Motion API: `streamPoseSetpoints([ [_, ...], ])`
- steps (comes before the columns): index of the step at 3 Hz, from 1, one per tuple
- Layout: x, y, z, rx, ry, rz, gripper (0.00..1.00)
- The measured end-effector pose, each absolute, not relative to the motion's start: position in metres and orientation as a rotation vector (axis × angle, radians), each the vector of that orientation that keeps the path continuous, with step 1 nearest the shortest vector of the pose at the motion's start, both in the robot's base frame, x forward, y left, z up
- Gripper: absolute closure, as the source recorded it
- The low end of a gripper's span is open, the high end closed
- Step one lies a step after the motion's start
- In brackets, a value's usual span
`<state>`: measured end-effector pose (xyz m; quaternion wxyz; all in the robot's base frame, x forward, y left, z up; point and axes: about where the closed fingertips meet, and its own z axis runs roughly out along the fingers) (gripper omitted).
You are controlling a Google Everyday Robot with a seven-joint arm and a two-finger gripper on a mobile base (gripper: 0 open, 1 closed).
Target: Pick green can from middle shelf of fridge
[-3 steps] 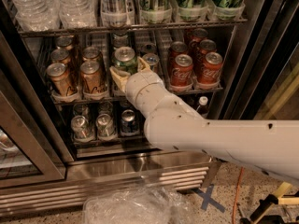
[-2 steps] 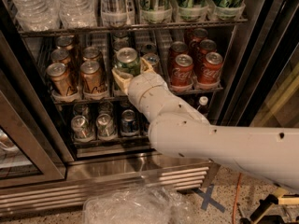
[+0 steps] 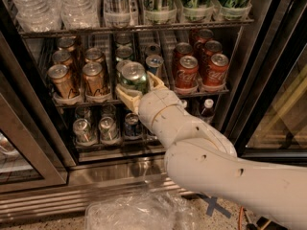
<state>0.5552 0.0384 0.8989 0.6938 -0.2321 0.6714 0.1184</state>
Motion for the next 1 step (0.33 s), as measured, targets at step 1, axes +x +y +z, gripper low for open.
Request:
streamPoseSetpoints([
  [1,0.5526,0.0371,0.8982,-0.517,1.500,0.263,1.00],
])
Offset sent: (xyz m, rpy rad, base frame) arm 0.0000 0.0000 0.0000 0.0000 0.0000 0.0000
